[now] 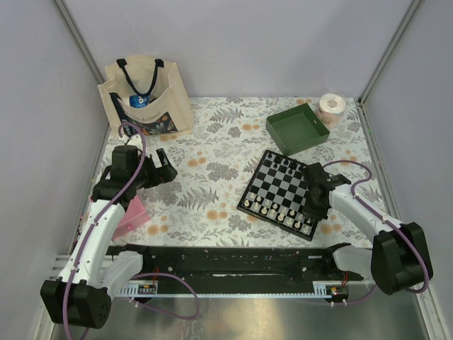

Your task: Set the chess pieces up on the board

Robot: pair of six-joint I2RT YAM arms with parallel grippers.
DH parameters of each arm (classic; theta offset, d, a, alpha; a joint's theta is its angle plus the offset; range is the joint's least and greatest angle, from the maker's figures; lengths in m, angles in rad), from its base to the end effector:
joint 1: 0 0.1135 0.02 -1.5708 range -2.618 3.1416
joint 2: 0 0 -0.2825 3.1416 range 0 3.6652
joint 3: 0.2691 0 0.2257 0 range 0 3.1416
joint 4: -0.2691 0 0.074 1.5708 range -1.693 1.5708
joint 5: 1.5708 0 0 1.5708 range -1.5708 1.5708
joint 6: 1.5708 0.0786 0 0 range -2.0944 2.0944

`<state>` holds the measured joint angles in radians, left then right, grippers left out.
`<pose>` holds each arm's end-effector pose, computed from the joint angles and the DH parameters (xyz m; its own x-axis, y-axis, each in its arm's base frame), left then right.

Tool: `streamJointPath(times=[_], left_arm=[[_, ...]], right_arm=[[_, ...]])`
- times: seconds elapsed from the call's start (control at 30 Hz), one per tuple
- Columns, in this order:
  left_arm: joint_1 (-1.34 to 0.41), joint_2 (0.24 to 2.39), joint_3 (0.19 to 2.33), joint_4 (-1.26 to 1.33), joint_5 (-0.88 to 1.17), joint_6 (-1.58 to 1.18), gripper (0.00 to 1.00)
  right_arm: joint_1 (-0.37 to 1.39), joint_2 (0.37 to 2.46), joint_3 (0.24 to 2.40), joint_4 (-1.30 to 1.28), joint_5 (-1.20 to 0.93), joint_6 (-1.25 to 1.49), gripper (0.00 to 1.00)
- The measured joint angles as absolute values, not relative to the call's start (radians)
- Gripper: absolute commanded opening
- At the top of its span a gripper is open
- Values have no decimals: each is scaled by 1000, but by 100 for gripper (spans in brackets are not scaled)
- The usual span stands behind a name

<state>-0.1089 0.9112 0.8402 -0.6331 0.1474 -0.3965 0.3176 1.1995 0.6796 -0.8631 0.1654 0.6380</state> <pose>0.1815 -0.0315 0.2829 -0.6781 -0.3101 -0.6663 -0.0467 0.9230 -0.3820 0.1602 0.0391 0.1719 -0.9158 0.3174 -0.2463 0.3319 0.9431 -0.0187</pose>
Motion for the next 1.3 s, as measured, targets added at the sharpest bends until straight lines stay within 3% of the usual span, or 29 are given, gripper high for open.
streamJointPath(times=[0.53,0.67,0.9,1.07,1.17,1.3], left_arm=[[-107,909,840,-633,151,-396,99],[-107,909,840,-633,151,-397,99],[-107,909,840,-633,151,-397,99],[-107,889,837,-627,151,-397,99],[-107,851,823,-612,150,-397,99],[-107,839,822,-606,140,-400,99]], right_arm=[[318,1223,680,-868,168,638,36],[318,1202,680,-869,175,642,54],[318,1069,684,-876,226,648,63],[317,1006,730,-889,295,640,91],[316,989,775,-889,352,630,99],[292,981,847,-889,414,617,100]])
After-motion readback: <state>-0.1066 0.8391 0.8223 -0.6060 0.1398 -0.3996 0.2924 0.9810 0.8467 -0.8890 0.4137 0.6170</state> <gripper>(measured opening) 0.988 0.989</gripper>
